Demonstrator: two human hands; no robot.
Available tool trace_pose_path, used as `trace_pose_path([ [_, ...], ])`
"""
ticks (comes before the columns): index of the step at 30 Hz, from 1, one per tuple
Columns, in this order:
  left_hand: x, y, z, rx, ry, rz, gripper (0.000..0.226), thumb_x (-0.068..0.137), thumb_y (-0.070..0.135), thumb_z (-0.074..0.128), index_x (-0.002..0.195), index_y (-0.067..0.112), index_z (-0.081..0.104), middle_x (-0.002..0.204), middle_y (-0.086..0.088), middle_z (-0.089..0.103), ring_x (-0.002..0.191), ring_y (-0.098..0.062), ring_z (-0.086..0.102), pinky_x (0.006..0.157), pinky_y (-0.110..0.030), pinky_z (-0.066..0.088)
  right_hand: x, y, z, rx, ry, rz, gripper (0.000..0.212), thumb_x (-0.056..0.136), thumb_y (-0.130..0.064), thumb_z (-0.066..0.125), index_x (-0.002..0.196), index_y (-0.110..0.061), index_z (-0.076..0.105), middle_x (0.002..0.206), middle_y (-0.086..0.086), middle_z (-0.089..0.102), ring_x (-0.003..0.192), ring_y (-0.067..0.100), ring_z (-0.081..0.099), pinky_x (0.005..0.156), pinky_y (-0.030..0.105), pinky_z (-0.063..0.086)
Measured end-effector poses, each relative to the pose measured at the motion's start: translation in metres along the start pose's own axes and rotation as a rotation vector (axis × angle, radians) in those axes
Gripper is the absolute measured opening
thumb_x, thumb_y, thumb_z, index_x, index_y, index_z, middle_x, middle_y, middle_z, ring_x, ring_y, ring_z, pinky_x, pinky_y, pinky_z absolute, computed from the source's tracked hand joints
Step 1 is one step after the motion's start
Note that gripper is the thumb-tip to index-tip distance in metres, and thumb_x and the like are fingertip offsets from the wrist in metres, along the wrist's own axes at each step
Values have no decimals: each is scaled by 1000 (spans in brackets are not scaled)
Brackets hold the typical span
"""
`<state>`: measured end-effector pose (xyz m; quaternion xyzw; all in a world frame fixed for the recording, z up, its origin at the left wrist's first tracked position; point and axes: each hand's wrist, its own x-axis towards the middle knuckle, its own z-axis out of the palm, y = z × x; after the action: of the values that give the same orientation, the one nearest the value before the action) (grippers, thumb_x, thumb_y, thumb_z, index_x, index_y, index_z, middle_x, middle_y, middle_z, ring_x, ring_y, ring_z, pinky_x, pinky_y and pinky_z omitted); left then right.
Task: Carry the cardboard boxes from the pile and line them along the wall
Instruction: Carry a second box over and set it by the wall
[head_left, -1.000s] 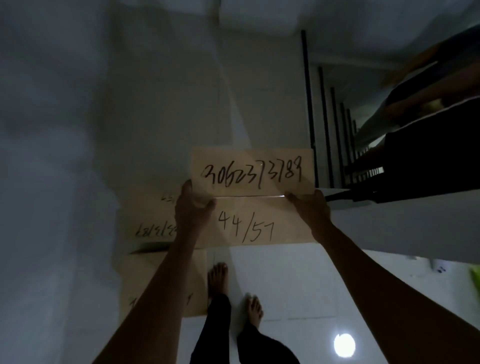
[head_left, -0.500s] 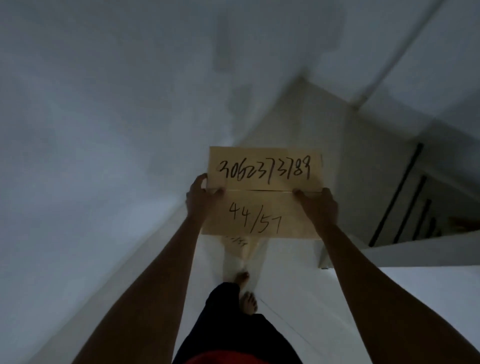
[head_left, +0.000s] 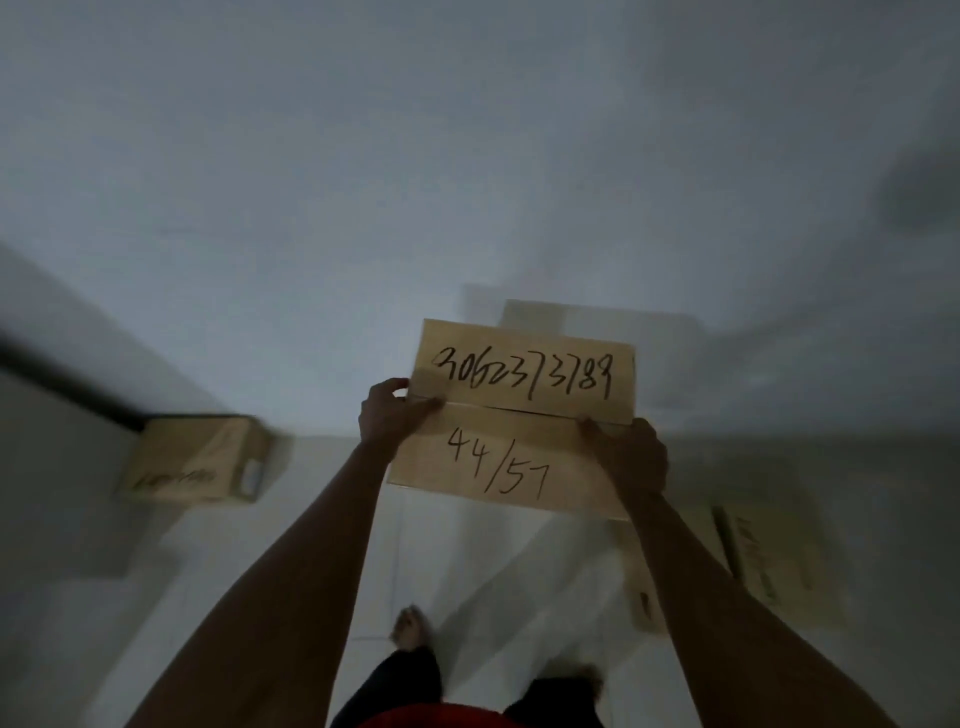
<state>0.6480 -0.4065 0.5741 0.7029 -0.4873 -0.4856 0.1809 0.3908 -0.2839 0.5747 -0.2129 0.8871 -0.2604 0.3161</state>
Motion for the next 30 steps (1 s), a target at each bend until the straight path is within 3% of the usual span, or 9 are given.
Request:
trace_pose_path([
  [6, 51, -106, -183, -173, 264, -143, 73, 47, 50, 76, 115, 26, 67, 110, -2, 74, 92, -22, 72, 85, -44, 60, -68, -117, 171, -110, -230, -159, 75, 82, -62, 71, 127, -4, 59, 123, 18, 67, 112, 38, 66, 89, 43, 53],
  [13, 70, -186, -319, -237, 496, -295, 64, 76, 32, 71, 136, 18, 53, 135, -11, 61, 116, -31, 62, 98, -48, 53, -142, -195, 327, -217, -391, -240, 68, 83, -55, 74, 127, -5, 59, 124, 18, 67, 114, 38, 65, 89, 42, 52],
  [20, 139, -272, -415, -218, 522, -402, 55, 84, 29, 66, 137, 20, 52, 126, -13, 66, 111, -32, 64, 96, -47, 54, -179, -239, 471, -326, -482, -250, 70, 85, -56, 71, 128, -2, 58, 122, 18, 67, 108, 37, 67, 87, 43, 55],
  [25, 201, -320, -459, -187, 460, -429, 60, 80, 25, 74, 133, 14, 47, 126, -15, 61, 111, -35, 63, 93, -49, 55, -195, -245, 561, -346, -479, -215, 72, 82, -65, 68, 121, -5, 62, 112, 15, 71, 86, 26, 62, 72, 33, 47],
  [30, 270, -386, -485, -115, 367, -399, 68, 77, 22, 79, 134, 10, 44, 131, -16, 58, 113, -33, 61, 91, -47, 56, -195, -241, 650, -359, -447, -157, 70, 84, -61, 69, 126, -6, 61, 118, 16, 69, 96, 32, 66, 73, 33, 45],
])
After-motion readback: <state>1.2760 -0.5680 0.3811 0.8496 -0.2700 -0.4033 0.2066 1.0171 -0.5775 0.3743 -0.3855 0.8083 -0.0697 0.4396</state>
